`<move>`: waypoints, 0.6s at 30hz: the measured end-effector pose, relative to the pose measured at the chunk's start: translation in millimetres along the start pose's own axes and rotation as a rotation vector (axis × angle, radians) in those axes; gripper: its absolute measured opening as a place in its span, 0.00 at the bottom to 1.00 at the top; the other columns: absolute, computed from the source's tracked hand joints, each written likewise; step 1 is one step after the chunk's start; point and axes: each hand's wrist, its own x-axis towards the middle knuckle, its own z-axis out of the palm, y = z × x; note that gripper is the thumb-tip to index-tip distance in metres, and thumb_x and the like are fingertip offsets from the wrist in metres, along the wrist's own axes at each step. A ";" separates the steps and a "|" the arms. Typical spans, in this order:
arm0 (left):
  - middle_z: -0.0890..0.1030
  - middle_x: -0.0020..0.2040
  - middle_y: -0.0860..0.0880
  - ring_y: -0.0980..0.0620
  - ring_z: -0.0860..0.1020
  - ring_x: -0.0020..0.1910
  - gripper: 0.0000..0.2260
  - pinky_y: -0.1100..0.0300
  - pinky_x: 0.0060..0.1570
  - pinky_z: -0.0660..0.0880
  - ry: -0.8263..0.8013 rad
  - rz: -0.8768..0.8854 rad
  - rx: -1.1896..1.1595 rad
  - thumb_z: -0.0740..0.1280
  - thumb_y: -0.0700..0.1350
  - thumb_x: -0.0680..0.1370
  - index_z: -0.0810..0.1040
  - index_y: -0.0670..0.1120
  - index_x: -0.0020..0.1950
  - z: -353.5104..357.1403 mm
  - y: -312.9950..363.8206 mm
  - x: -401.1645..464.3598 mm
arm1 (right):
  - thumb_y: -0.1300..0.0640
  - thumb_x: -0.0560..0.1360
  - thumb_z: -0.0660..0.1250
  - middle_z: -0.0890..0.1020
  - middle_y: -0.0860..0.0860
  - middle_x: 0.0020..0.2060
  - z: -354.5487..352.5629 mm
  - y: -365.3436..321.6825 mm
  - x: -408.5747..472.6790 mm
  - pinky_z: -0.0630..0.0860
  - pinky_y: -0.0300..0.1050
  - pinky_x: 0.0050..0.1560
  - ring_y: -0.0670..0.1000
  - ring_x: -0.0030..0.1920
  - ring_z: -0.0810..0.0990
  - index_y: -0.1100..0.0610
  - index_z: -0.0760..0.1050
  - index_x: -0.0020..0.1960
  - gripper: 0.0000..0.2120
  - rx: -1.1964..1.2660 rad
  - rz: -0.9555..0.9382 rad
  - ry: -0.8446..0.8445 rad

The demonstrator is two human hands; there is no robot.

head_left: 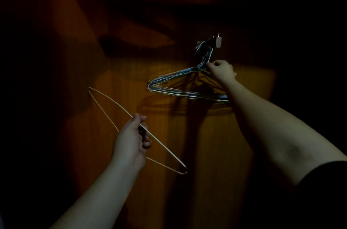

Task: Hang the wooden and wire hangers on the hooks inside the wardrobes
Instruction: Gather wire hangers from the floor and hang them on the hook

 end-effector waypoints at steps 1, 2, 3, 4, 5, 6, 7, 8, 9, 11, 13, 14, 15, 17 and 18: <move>0.69 0.36 0.51 0.57 0.65 0.26 0.11 0.67 0.20 0.60 -0.001 0.000 -0.002 0.59 0.51 0.83 0.76 0.47 0.47 0.2 -0.1 0.1 | 0.39 0.78 0.59 0.79 0.50 0.55 -0.4 -0.8 0.3 0.60 0.55 0.60 0.55 0.63 0.70 0.49 0.78 0.52 0.16 -0.002 0.002 -0.001; 0.69 0.36 0.51 0.57 0.65 0.26 0.11 0.67 0.20 0.60 -0.004 0.000 -0.004 0.59 0.51 0.83 0.76 0.47 0.47 0.2 -0.2 -0.1 | 0.39 0.79 0.59 0.79 0.51 0.55 -1.0 -1.6 0.4 0.60 0.55 0.61 0.55 0.64 0.69 0.50 0.78 0.52 0.16 -0.010 0.002 0.001; 0.69 0.35 0.51 0.57 0.65 0.26 0.11 0.67 0.20 0.60 -0.008 0.000 -0.007 0.59 0.51 0.83 0.76 0.47 0.47 0.2 -0.5 -0.2 | 0.39 0.78 0.59 0.79 0.51 0.55 -1.8 -2.6 0.4 0.60 0.55 0.61 0.55 0.64 0.69 0.50 0.78 0.52 0.16 -0.015 0.005 0.002; 0.69 0.35 0.51 0.57 0.65 0.26 0.11 0.67 0.20 0.60 -0.012 -0.002 -0.009 0.59 0.51 0.83 0.76 0.47 0.47 0.1 -0.5 -0.6 | 0.39 0.78 0.59 0.80 0.51 0.54 -2.7 -3.1 0.5 0.60 0.55 0.61 0.55 0.64 0.69 0.50 0.78 0.52 0.16 -0.016 0.009 0.003; 0.69 0.35 0.51 0.57 0.65 0.26 0.11 0.67 0.20 0.60 -0.014 -0.003 -0.009 0.60 0.51 0.83 0.76 0.47 0.47 -0.2 -0.5 -0.7 | 0.39 0.78 0.60 0.80 0.51 0.54 -3.0 -2.8 1.2 0.60 0.55 0.61 0.55 0.64 0.70 0.50 0.78 0.52 0.17 -0.015 0.012 0.004; 0.69 0.35 0.51 0.57 0.65 0.26 0.11 0.67 0.21 0.61 -0.015 -0.005 -0.008 0.60 0.51 0.83 0.76 0.47 0.47 -0.4 -0.4 -1.1 | 0.38 0.78 0.60 0.80 0.51 0.53 -3.1 -2.2 1.7 0.60 0.56 0.61 0.55 0.64 0.70 0.50 0.78 0.52 0.17 -0.014 0.015 0.003; 0.70 0.35 0.51 0.57 0.65 0.26 0.11 0.67 0.21 0.61 -0.016 -0.007 -0.007 0.60 0.51 0.83 0.76 0.47 0.47 -0.8 -0.4 -1.4 | 0.38 0.78 0.60 0.81 0.51 0.53 -3.0 -1.5 2.3 0.59 0.56 0.62 0.55 0.64 0.70 0.50 0.78 0.53 0.17 -0.014 0.016 0.002; 0.70 0.35 0.51 0.57 0.65 0.26 0.11 0.67 0.21 0.60 -0.019 -0.009 -0.007 0.60 0.51 0.83 0.76 0.47 0.47 -1.0 -0.4 -1.5 | 0.38 0.78 0.60 0.81 0.51 0.53 -3.2 -1.3 2.6 0.59 0.56 0.62 0.55 0.64 0.70 0.50 0.78 0.53 0.18 -0.013 0.018 0.004; 0.70 0.35 0.51 0.57 0.65 0.26 0.11 0.67 0.22 0.60 -0.020 -0.011 -0.006 0.60 0.51 0.83 0.76 0.47 0.47 -1.7 -0.5 -1.9 | 0.38 0.78 0.60 0.80 0.51 0.53 -3.3 -1.3 2.7 0.59 0.56 0.62 0.55 0.64 0.70 0.51 0.78 0.54 0.18 -0.016 0.021 0.009; 0.70 0.35 0.51 0.57 0.65 0.26 0.11 0.66 0.22 0.60 -0.018 -0.017 0.000 0.60 0.51 0.83 0.76 0.47 0.47 -3.6 -0.9 -3.2 | 0.38 0.78 0.60 0.80 0.51 0.54 -4.0 -1.6 3.0 0.59 0.55 0.61 0.55 0.65 0.69 0.51 0.78 0.55 0.19 -0.039 0.029 0.010; 0.69 0.36 0.51 0.57 0.65 0.26 0.11 0.67 0.22 0.61 -0.019 -0.025 0.007 0.59 0.50 0.83 0.76 0.47 0.47 -6.5 -1.7 -6.3 | 0.37 0.77 0.60 0.80 0.51 0.54 -5.3 -2.3 0.8 0.60 0.55 0.61 0.55 0.64 0.70 0.51 0.78 0.54 0.19 -0.043 0.032 0.007; 0.69 0.36 0.51 0.57 0.65 0.26 0.11 0.67 0.22 0.61 -0.019 -0.030 0.012 0.59 0.50 0.83 0.76 0.47 0.47 -8.5 -2.1 -8.1 | 0.37 0.77 0.61 0.80 0.51 0.53 -6.0 -3.3 -2.1 0.60 0.55 0.60 0.55 0.64 0.70 0.51 0.78 0.54 0.19 -0.034 0.029 0.018; 0.69 0.35 0.51 0.57 0.65 0.26 0.11 0.67 0.22 0.60 -0.019 -0.037 0.019 0.59 0.50 0.83 0.76 0.47 0.47 -10.7 -2.6 -10.2 | 0.37 0.76 0.62 0.80 0.51 0.53 -6.3 -4.7 -6.5 0.60 0.55 0.59 0.55 0.63 0.70 0.51 0.78 0.53 0.19 -0.024 0.024 0.040; 0.70 0.35 0.51 0.57 0.65 0.25 0.11 0.66 0.23 0.60 -0.022 -0.054 0.030 0.59 0.49 0.83 0.76 0.46 0.46 -16.9 -3.7 -14.4 | 0.39 0.76 0.63 0.79 0.51 0.54 -6.1 -8.9 -20.7 0.61 0.55 0.59 0.55 0.62 0.71 0.51 0.78 0.52 0.17 -0.003 0.007 0.092; 0.70 0.34 0.51 0.58 0.65 0.24 0.11 0.66 0.23 0.60 -0.029 -0.065 0.034 0.59 0.49 0.83 0.76 0.46 0.46 -20.9 -4.4 -16.7 | 0.40 0.77 0.63 0.78 0.51 0.55 -3.8 -10.1 -29.8 0.62 0.55 0.59 0.55 0.62 0.71 0.52 0.77 0.52 0.16 0.004 0.001 0.113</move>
